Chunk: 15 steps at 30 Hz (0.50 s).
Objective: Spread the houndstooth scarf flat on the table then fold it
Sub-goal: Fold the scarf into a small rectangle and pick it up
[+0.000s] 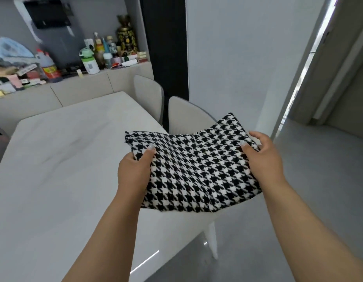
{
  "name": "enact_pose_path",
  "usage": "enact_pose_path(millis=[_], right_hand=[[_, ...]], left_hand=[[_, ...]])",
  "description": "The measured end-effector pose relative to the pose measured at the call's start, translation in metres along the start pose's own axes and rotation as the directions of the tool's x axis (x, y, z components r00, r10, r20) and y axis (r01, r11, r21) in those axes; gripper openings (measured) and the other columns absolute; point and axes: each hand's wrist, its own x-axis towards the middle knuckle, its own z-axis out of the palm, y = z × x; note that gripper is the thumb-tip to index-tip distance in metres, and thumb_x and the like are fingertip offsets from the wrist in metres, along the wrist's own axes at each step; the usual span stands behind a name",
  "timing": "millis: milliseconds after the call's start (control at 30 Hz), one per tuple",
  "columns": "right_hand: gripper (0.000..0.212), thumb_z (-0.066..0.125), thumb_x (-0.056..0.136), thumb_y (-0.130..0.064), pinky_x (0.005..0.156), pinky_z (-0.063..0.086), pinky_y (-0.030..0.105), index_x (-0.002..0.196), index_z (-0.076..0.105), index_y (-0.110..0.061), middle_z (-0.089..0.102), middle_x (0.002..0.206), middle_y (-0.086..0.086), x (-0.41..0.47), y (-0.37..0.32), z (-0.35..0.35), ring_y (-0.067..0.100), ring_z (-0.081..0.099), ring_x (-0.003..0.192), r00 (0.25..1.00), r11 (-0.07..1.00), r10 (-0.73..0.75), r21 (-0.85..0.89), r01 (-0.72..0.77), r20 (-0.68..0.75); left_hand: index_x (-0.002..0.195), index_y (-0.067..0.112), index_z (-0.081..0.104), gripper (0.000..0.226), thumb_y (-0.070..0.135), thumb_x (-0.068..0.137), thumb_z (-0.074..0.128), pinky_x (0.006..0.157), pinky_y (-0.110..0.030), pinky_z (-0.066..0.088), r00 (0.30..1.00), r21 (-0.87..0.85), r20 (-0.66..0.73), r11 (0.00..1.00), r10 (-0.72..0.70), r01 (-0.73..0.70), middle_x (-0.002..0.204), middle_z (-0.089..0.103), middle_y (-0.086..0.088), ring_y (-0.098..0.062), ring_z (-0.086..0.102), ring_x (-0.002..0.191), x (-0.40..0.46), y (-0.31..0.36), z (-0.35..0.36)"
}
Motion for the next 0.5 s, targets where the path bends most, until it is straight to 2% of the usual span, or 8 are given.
enact_pose_path(millis=[133,233,333,433,500], right_hand=[[0.035,0.060,0.091,-0.030,0.086,0.043,0.025,0.126,0.058,-0.031,0.055,0.106,-0.013,0.027,0.009,-0.048,0.007,0.055,0.098,0.998,0.999,-0.035,0.008,0.036,-0.059],[0.033,0.060,0.092,-0.031,0.083,0.037,0.023,0.125,0.058,-0.032,0.051,0.106,-0.013,0.045,0.019,-0.077,0.007,0.051,0.097,0.995,0.999,-0.032,-0.003,0.032,-0.091],[0.033,0.060,0.092,-0.033,0.082,0.038,0.026,0.124,0.057,-0.035,0.050,0.101,-0.015,0.065,0.028,-0.095,0.009,0.051,0.099,0.992,1.000,-0.014,0.012,0.015,-0.122],[0.033,0.060,0.092,-0.032,0.080,0.037,0.024,0.125,0.058,-0.034,0.049,0.102,-0.016,0.090,0.031,-0.106,0.004,0.048,0.096,0.988,0.999,-0.027,0.013,0.029,-0.152],[0.033,0.060,0.092,-0.031,0.074,0.038,0.016,0.124,0.058,-0.031,0.049,0.099,-0.018,0.110,0.031,-0.112,-0.005,0.049,0.086,0.985,0.999,-0.042,0.017,0.045,-0.166]], left_hand=[[0.100,0.020,0.068,0.045,0.059,0.077,0.065,0.087,-0.046,0.056,0.999,-0.009,0.021,0.999,0.035,-0.035,0.096,0.073,0.002,-0.021,0.070,0.088,-0.017,0.022,0.050],[0.098,0.020,0.068,0.042,0.058,0.079,0.065,0.088,-0.046,0.056,0.997,-0.002,0.040,0.998,0.069,-0.068,0.095,0.074,0.002,-0.021,0.071,0.088,-0.023,0.035,0.081],[0.095,0.022,0.067,0.042,0.060,0.077,0.064,0.088,-0.046,0.056,0.994,0.012,0.059,0.996,0.087,-0.088,0.095,0.073,0.003,-0.021,0.070,0.089,-0.020,0.048,0.109],[0.096,0.023,0.067,0.042,0.061,0.077,0.063,0.089,-0.046,0.055,0.991,0.006,0.072,0.993,0.117,-0.117,0.097,0.073,0.003,-0.020,0.070,0.091,-0.011,0.061,0.138],[0.100,0.022,0.067,0.043,0.060,0.078,0.062,0.091,-0.045,0.054,0.989,-0.007,0.075,0.991,0.131,-0.130,0.100,0.072,0.003,-0.020,0.069,0.093,-0.003,0.069,0.158]])
